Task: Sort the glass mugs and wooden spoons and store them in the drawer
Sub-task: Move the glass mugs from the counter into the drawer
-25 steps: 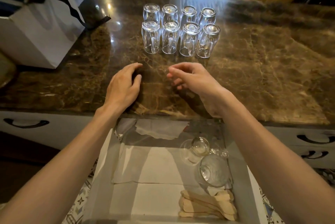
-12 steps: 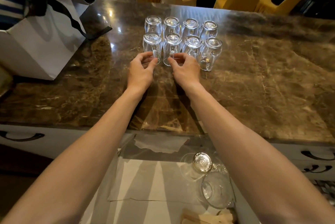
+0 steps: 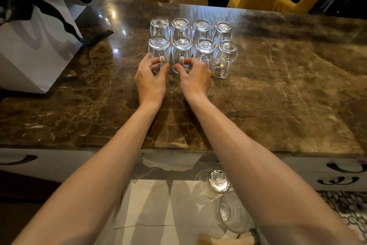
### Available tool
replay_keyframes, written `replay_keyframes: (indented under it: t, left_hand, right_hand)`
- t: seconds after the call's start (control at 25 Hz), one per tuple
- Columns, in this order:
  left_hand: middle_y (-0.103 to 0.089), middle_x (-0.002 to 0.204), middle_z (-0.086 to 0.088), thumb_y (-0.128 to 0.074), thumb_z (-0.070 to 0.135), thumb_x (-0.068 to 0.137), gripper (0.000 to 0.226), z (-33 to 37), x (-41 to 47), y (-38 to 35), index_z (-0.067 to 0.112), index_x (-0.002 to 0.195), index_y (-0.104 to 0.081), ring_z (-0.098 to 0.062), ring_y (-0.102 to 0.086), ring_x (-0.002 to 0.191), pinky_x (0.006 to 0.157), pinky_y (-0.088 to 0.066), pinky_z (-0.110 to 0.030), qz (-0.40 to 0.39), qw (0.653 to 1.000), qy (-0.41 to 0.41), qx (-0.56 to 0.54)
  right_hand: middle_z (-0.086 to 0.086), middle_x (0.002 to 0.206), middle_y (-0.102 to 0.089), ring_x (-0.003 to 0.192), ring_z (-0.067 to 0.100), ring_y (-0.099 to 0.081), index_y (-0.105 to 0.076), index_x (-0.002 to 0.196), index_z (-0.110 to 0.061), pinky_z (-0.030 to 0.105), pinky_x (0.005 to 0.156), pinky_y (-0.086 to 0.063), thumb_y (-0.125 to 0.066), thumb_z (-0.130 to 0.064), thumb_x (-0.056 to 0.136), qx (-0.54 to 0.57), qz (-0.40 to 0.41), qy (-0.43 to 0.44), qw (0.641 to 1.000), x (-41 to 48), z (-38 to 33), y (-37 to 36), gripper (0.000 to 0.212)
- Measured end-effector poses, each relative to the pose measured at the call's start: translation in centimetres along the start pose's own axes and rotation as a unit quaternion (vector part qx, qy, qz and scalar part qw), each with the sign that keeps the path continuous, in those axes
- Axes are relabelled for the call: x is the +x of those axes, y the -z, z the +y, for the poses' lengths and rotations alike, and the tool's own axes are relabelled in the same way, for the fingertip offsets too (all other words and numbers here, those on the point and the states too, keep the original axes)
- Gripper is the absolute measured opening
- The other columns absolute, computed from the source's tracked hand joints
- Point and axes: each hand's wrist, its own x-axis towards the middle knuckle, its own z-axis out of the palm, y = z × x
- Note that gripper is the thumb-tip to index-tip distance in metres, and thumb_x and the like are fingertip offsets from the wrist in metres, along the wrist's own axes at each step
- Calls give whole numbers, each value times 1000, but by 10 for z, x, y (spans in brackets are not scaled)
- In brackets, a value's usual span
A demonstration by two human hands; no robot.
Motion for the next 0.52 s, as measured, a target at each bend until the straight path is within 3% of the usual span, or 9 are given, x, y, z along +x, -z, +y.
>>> replay_keyframes:
  t: [0.16,0.36,0.44,0.52]
  left_hand:
    - [-50,139,-9,-67,20,85,24,0,1,-1,11,108,-65,-1,-60,89,72,-46,-3,-5,1000,6,6]
    - [-48,141,-8,-67,19,85,25,0,3,2,11,108,-66,-5,-63,88,87,-53,-28,-16,1000,9,6]
    - [-51,139,-8,-68,18,84,27,1,5,3,10,109,-66,-10,-66,94,88,-53,-24,-18,1000,-1,2]
    - [-54,135,-8,-69,17,83,29,1,5,4,7,110,-67,-11,-65,98,83,-48,-9,-19,1000,-13,0]
  right_hand:
    - [4,95,-71,85,15,-61,-70,100,-14,24,70,-40,-66,-23,87,-1,-7,-13,1000,2,3,5,17]
    - [3,92,-71,72,7,-51,-71,100,-13,22,65,-37,-67,-22,86,-9,-13,-4,1000,1,2,4,17]
    - [3,90,-70,70,7,-49,-71,97,-13,22,64,-37,-67,-23,86,-9,-8,0,1000,3,0,5,15]
    - [3,89,-71,70,7,-50,-72,95,-13,23,65,-38,-67,-22,86,-8,-7,1,1000,3,0,6,14]
